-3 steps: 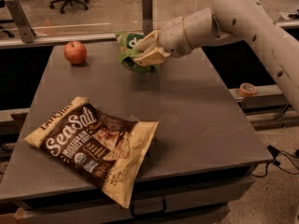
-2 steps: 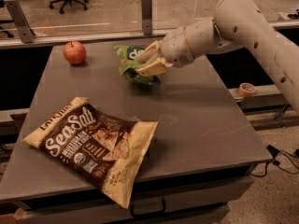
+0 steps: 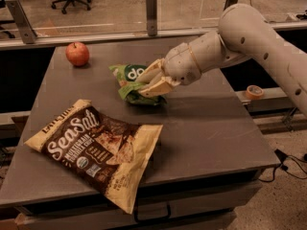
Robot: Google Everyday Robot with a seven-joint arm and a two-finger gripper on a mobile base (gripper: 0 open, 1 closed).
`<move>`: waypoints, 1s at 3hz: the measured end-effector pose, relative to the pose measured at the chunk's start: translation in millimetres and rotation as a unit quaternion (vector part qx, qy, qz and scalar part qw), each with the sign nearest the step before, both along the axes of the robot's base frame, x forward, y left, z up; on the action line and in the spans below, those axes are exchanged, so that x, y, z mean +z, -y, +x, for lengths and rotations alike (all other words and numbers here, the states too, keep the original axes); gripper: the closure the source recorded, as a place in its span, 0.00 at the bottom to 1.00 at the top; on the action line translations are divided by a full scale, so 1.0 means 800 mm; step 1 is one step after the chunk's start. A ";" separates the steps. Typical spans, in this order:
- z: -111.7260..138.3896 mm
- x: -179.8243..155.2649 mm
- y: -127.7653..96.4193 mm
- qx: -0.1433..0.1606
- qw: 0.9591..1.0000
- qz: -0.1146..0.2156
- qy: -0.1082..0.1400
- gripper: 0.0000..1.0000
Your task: Move green rice chip bag near brown chip bag
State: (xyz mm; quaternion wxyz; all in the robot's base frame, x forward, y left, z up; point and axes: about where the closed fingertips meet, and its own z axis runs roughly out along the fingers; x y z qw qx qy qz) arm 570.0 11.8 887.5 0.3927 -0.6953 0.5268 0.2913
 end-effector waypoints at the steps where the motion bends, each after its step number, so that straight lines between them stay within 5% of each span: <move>1: -0.044 0.008 -0.019 0.042 0.999 0.004 -0.009 1.00; 3: -0.075 0.019 -0.033 0.062 0.998 -0.003 -0.003 0.59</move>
Offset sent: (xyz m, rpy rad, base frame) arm -0.0753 0.0273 0.0184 -0.0064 0.0141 0.1405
